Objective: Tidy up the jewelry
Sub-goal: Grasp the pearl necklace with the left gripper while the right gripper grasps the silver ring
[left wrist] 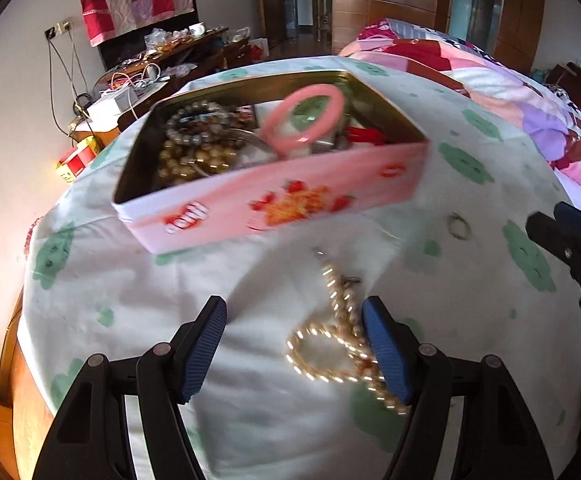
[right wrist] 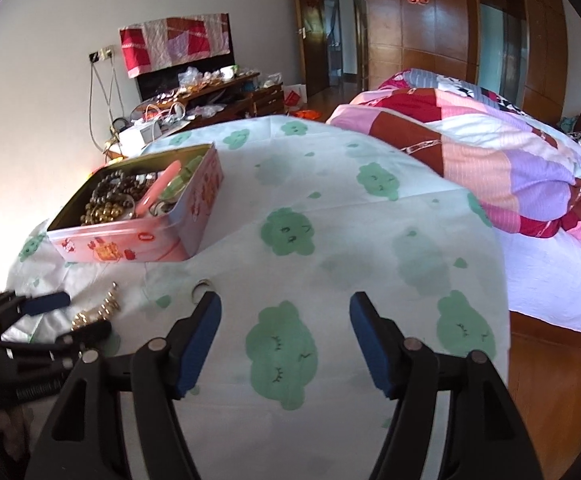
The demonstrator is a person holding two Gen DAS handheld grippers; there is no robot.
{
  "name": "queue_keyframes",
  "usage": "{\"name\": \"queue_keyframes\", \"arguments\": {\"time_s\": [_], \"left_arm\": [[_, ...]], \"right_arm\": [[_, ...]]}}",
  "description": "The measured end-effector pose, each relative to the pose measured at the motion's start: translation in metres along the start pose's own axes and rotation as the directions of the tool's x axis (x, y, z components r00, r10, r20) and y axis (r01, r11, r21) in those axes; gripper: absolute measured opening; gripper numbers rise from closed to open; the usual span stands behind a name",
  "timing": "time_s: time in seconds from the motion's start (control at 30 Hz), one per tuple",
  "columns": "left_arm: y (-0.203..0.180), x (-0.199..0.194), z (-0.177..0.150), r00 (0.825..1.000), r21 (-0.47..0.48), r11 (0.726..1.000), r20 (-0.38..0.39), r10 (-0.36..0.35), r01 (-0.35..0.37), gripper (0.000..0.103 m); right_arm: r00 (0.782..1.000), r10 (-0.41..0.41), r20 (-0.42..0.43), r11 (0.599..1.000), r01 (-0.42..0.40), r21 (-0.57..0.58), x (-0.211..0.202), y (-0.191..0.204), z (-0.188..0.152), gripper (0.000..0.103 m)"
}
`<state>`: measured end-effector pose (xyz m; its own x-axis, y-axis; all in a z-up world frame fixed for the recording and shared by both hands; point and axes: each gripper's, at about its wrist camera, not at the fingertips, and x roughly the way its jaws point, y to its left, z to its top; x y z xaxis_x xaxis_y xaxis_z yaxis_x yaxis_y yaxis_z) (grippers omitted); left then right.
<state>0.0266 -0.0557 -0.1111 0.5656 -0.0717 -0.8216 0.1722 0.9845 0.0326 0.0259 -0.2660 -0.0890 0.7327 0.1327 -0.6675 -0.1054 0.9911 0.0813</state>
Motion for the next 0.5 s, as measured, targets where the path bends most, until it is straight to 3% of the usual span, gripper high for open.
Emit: {"name": "queue_keyframes", "arguments": {"time_s": [0.2, 0.37, 0.5], "left_arm": [[0.03, 0.006, 0.007, 1.0, -0.046, 0.999, -0.002, 0.024, -0.024, 0.07], [0.033, -0.008, 0.001, 0.999, -0.085, 0.996, 0.008, -0.034, 0.035, 0.07], [0.017, -0.043, 0.001, 0.991, -0.062, 0.991, 0.069, -0.113, 0.117, 0.07]], "right_arm": [[1.0, 0.01, -0.02, 0.999, -0.011, -0.051, 0.009, 0.015, 0.005, 0.069], [1.0, 0.013, -0.023, 0.998, -0.014, -0.058, 0.009, 0.018, 0.006, 0.069], [1.0, 0.004, -0.03, 0.999, -0.006, -0.048, 0.007, 0.015, 0.003, 0.069]]}}
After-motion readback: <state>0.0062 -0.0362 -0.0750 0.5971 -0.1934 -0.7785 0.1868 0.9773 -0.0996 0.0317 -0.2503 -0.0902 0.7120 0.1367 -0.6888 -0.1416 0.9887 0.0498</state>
